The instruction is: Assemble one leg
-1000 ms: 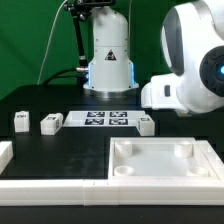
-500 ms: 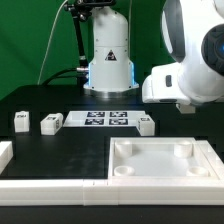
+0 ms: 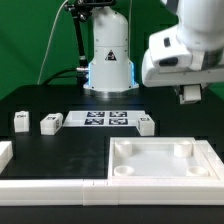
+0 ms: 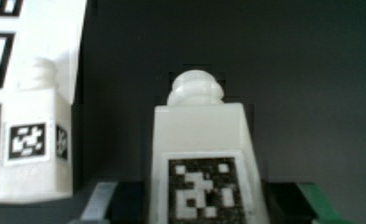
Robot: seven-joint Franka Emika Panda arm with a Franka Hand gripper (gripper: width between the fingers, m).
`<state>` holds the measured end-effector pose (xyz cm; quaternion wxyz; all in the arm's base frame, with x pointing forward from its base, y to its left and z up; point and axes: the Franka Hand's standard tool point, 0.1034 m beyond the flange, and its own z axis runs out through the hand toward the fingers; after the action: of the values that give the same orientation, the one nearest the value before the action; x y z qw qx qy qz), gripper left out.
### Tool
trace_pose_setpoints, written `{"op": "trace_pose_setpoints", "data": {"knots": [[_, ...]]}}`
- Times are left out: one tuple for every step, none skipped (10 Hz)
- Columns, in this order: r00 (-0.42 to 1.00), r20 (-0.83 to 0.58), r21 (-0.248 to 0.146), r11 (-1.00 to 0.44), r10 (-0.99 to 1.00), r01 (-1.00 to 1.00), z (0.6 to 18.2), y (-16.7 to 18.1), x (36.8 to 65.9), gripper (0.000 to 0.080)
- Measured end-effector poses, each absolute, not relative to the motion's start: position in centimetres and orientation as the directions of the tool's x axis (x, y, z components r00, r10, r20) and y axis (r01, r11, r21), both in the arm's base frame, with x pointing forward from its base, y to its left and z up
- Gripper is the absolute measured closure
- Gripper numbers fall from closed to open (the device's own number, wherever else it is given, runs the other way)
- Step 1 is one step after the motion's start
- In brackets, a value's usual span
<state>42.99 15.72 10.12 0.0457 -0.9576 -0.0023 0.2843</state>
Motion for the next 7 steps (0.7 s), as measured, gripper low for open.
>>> {"op": "trace_pose_setpoints", "data": {"knots": [[0.897, -0.441, -0.094, -0.995, 0.022, -0.021, 9.9, 15.9, 43.6, 0.0509], [0.932, -0.362, -0.095, -0.995, 0.018, -0.018, 9.9, 15.8, 43.4, 0.0509], [0.964, -0.265, -0.099, -0.995, 0.013, -0.013, 9.8, 15.8, 43.6, 0.0509], [0.984, -0.176, -0.109, -0.994, 0.025, 0.006, 9.4, 15.6, 44.2, 0.0509], [0.997, -0.073, -0.118, -0.993, 0.037, 0.029, 9.2, 15.3, 45.4, 0.0509], [0.996, 0.003, -0.122, -0.989, 0.089, 0.089, 9.3, 14.9, 46.5, 0.0509], [0.990, 0.058, -0.119, -0.984, 0.127, 0.133, 9.8, 14.3, 47.7, 0.0509]]}}
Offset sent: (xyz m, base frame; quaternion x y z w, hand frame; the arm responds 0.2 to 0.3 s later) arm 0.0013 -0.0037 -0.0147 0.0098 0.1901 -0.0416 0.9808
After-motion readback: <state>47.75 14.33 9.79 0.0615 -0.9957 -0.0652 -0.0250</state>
